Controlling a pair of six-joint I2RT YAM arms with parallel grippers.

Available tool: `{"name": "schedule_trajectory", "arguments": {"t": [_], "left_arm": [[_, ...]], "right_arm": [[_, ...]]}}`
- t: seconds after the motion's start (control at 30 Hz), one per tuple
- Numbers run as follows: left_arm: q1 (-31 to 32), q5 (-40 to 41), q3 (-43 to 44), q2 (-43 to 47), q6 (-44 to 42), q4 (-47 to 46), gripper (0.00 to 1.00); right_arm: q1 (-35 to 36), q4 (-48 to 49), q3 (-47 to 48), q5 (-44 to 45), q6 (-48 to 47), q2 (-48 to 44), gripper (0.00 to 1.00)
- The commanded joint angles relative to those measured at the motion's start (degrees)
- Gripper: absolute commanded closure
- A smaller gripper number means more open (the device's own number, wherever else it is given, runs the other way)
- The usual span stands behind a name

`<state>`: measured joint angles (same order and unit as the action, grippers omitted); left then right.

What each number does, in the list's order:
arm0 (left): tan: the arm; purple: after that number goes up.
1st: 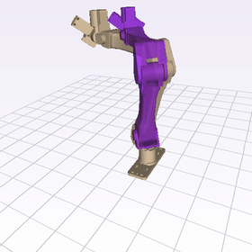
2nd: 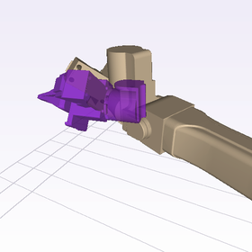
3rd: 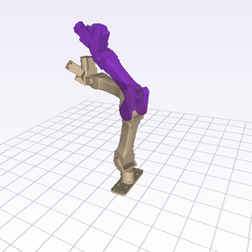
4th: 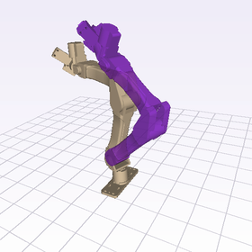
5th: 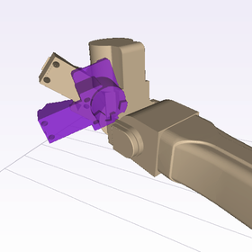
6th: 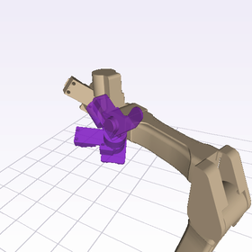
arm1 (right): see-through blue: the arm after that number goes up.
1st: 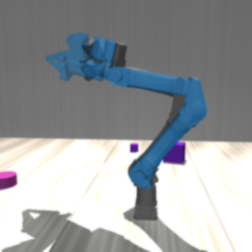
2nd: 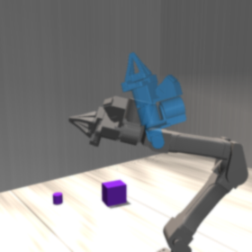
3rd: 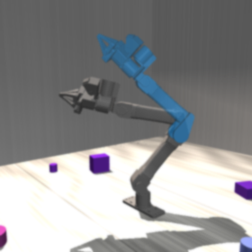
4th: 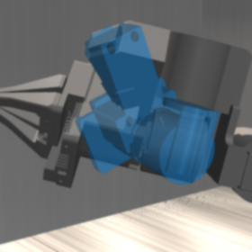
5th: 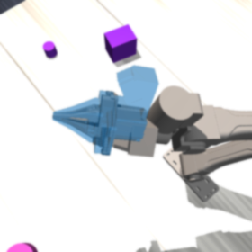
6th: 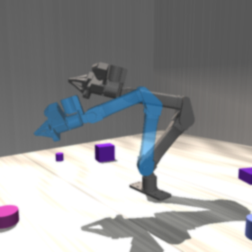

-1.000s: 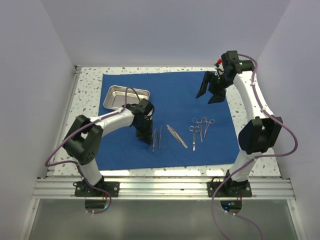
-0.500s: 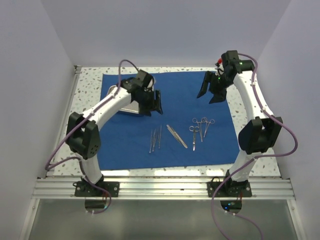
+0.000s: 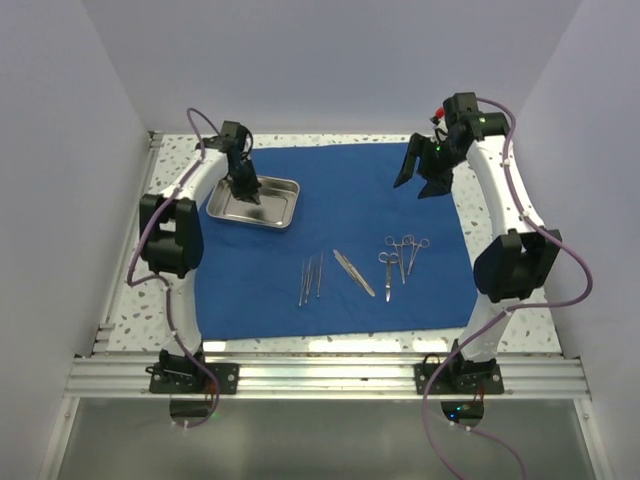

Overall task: Open and lay out the surgical kit
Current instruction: Move the container from the surgical kit.

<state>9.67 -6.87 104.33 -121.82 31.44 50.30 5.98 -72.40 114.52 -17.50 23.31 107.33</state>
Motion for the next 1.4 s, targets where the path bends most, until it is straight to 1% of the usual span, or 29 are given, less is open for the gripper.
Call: {"name": "schedule_trajectory", "arguments": {"t": [0.0,0.03,0.07,0.17,0.27,0.43,0.57,0.63,0.73,0.77,0.83,1.03,1.23,1.3,1.33,1.37], "left_arm": [[0.1,2.6,3.7,-1.8,-1.9,-3.6,0.96],[0.1,3.5,4.3,-2.5,-1.9,-4.2,0.99],[0.1,6.1,5.3,-3.9,-1.9,-4.4,1.0],[-0.2,9.2,6.0,-6.7,-0.9,-6.2,1.0],[-0.8,10.3,6.5,-9.1,0.6,-7.5,1.0],[-1.5,14.0,6.9,-11.2,4.5,-11.5,1.0],[-1.8,16.2,11.6,-14.7,6.7,-12.5,1.0],[-2.5,16.0,13.9,-17.1,7.3,-12.7,1.0],[-3.7,15.4,20.5,-19.9,7.9,-10.7,1.0],[-4.0,15.3,24.0,-21.8,7.8,-10.0,1.0],[-4.9,15.1,25.7,-22.6,7.7,-9.6,1.0],[-7.6,14.5,23.5,-21.1,6.3,-11.4,1.0],[-9.4,16.8,21.2,-19.5,5.6,-11.5,1.0],[-9.7,19.8,21.2,-19.2,6.3,-10.1,1.0],[-9.7,19.8,21.1,-18.8,6.4,-10.3,1.0],[-11.0,19.4,20.7,-18.7,6.6,-10.4,1.0]], "right_arm": [[-0.4,-0.5,2.2,-1.6,-0.5,1.0,0.29],[-0.3,-0.5,1.9,-1.8,-0.5,1.0,0.29],[-0.3,-0.4,1.8,-2.0,-0.5,1.0,0.29],[-0.3,-0.3,1.2,-2.3,-0.4,1.1,0.29],[-0.3,-0.3,1.1,-2.3,-0.4,1.1,0.3],[-0.3,-0.3,0.4,-2.0,-0.5,0.4,0.29],[-0.3,-0.1,-0.5,-1.8,-0.6,-0.5,0.3],[-0.4,0.0,-1.1,-1.8,-0.7,-1.0,0.29],[-0.3,0.1,-1.8,-1.5,-0.9,-1.7,0.29],[-0.3,0.1,-1.8,-1.3,-0.9,-1.9,0.29],[-0.3,0.0,-2.0,-1.0,-1.1,-2.4,0.29],[-0.2,0.1,-2.6,-0.4,-1.3,-3.0,0.29],[-0.3,0.1,-2.3,-0.6,-1.3,-2.8,0.29],[-0.3,0.2,-2.4,-0.7,-1.3,-2.7,0.29],[-0.3,0.1,-2.3,-0.6,-1.2,-2.8,0.29],[-0.3,0.2,-2.3,-0.7,-1.3,-2.8,0.29]]}}
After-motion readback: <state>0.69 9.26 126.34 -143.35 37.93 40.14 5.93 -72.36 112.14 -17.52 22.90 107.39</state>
